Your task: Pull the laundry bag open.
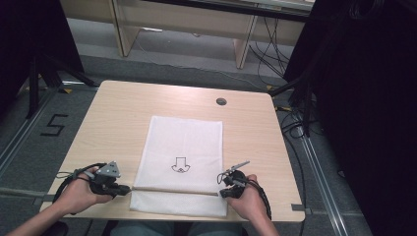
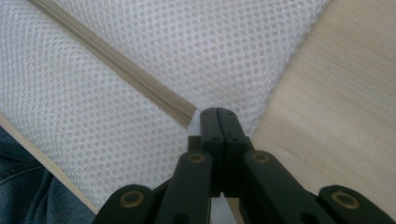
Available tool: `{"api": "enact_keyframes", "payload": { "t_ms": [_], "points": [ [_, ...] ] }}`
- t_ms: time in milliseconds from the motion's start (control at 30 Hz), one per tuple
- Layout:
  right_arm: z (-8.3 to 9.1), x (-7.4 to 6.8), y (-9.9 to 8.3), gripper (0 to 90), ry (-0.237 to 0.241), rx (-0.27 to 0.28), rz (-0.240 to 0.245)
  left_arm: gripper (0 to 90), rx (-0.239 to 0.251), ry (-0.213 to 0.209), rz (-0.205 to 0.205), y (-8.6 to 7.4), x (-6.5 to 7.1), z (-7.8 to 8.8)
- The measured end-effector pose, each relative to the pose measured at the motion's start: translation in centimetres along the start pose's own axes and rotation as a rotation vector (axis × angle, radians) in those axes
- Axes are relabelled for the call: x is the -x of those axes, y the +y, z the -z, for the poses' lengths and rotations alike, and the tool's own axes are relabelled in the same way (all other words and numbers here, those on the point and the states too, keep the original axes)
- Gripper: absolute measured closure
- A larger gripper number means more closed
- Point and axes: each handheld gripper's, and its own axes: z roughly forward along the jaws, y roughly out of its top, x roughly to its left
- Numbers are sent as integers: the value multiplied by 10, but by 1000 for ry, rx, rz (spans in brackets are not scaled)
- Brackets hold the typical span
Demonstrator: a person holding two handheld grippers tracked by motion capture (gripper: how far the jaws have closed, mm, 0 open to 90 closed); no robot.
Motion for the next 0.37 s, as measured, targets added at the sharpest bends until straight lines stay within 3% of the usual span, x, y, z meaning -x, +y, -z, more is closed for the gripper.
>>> {"api": "enact_keyframes", "payload": {
  "t_ms": [67,100,133,167,200,233,267,300,333,367],
  "points": [
    [0,0,0,900,-2,2,-3,869,-6,0,-20,-1,-2,0],
    [-1,1,0,900,0,15,23,862,75,8,40,-1,2,-1],
    [-1,1,0,900,-2,14,29,837,92,28,40,0,0,2],
    [-1,1,0,900,-2,14,29,757,92,28,40,0,0,2],
    [0,0,-1,888,5,13,11,657,138,10,79,-1,-1,4],
    [0,0,-1,888,5,13,11,657,189,-30,132,-2,-2,5],
    [4,-1,-3,785,20,27,2,551,268,-55,168,-5,-4,9],
    [4,-1,-3,785,20,27,2,527,268,-55,168,-5,-4,9],
    [9,-1,-3,741,20,83,12,497,337,-27,170,-5,-8,12],
    [9,-1,-3,741,20,83,12,470,337,-27,170,-5,-8,12]
  ]
}}
